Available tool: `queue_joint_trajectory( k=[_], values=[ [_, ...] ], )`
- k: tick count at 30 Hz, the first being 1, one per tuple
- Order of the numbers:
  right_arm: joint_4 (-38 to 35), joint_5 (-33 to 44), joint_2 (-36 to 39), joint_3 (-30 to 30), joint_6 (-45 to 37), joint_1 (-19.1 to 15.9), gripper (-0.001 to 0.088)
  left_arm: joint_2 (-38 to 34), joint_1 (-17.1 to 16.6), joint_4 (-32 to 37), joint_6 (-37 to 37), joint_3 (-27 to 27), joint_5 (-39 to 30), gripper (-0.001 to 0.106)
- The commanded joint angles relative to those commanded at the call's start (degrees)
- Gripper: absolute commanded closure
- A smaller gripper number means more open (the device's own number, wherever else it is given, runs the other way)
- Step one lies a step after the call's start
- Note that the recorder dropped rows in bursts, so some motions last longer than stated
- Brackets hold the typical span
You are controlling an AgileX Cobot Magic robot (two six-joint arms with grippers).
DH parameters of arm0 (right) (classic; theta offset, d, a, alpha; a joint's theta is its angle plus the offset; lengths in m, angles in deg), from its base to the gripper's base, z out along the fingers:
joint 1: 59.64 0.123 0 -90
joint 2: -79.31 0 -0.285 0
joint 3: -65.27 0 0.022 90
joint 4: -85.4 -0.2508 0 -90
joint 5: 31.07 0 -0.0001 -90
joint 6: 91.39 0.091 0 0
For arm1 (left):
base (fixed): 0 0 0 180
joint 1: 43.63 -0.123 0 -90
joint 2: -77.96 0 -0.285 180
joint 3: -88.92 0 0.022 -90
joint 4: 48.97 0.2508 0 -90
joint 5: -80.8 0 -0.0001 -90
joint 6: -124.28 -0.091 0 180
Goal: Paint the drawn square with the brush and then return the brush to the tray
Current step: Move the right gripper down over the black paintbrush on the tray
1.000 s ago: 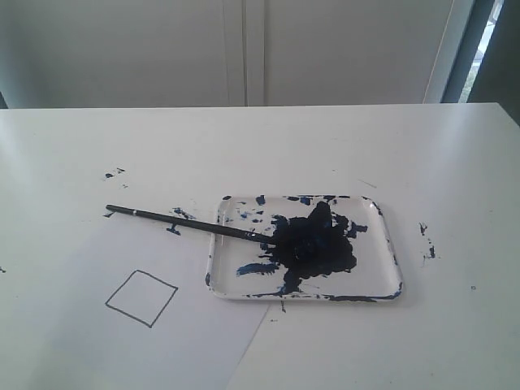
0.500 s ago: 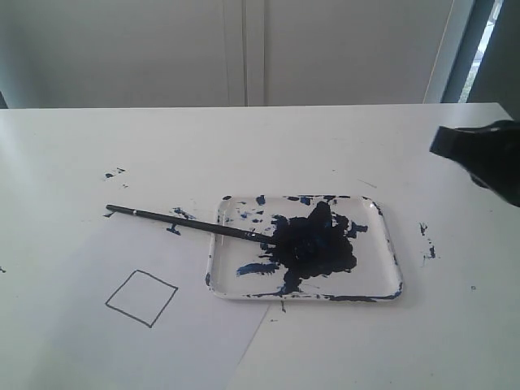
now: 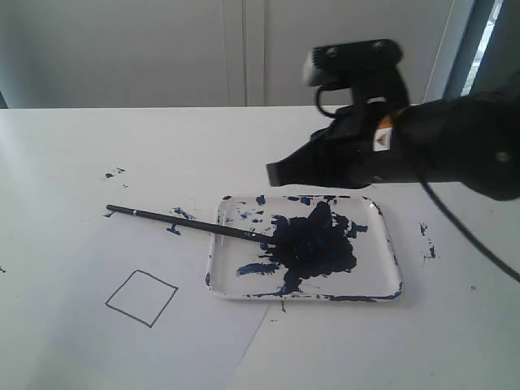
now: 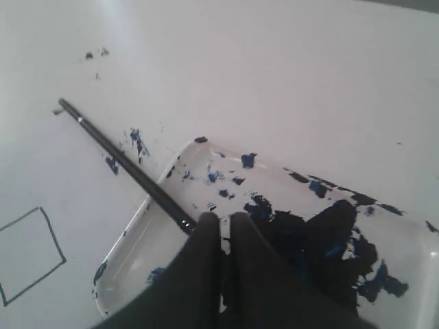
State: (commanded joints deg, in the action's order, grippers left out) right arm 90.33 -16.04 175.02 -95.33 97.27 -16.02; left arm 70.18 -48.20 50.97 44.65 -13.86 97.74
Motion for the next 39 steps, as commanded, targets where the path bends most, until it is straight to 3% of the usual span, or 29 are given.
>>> queue_joint_trajectory(
  k=[12, 15, 19, 30, 34, 39],
  values=[
    [0.00, -0.03, 16.80, -15.21, -2.28, 2.19, 0.0806, 0.00, 0.00, 0.00, 0.00, 0.00, 0.00, 0.105],
    [-0.13, 7.14, 20.24, -20.07, -5.71, 2.30, 0.0806, 0.00, 0.00, 0.00, 0.00, 0.00, 0.00, 0.105],
    [-0.32, 22.25, 24.57, -29.33, -10.74, 2.57, 0.0806, 0.00, 0.00, 0.00, 0.00, 0.00, 0.00, 0.105],
    [-2.01, 45.60, 34.22, -51.23, -15.31, 2.57, 0.0806, 0.00, 0.00, 0.00, 0.00, 0.00, 0.00, 0.105],
    [-7.08, 48.45, 39.40, -57.61, -21.44, 2.57, 0.0806, 0.00, 0.00, 0.00, 0.00, 0.00, 0.00, 0.105],
    [-10.90, 44.97, 44.48, -62.22, -22.42, 2.57, 0.0763, 0.00, 0.00, 0.00, 0.00, 0.00, 0.00, 0.105]
  ],
)
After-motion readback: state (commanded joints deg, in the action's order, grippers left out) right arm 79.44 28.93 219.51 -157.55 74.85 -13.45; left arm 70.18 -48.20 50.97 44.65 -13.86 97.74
